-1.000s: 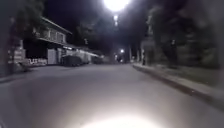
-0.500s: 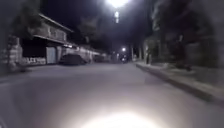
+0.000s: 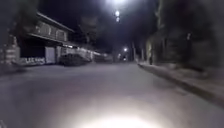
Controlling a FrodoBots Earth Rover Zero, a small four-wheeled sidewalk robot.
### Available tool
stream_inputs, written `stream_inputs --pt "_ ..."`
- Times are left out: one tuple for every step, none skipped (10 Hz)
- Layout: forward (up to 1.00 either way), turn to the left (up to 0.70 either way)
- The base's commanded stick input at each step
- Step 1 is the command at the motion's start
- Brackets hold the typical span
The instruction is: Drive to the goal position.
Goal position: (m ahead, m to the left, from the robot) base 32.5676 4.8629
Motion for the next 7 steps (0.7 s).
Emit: stream_inputs --pt "1.0 0.0" --pt "1.0 0.0" --pt "1.0 0.0" --pt "1.0 -0.2" --pt "1.0 -0.4" --pt "1.0 -0.4" --pt "1.0 -0.4"
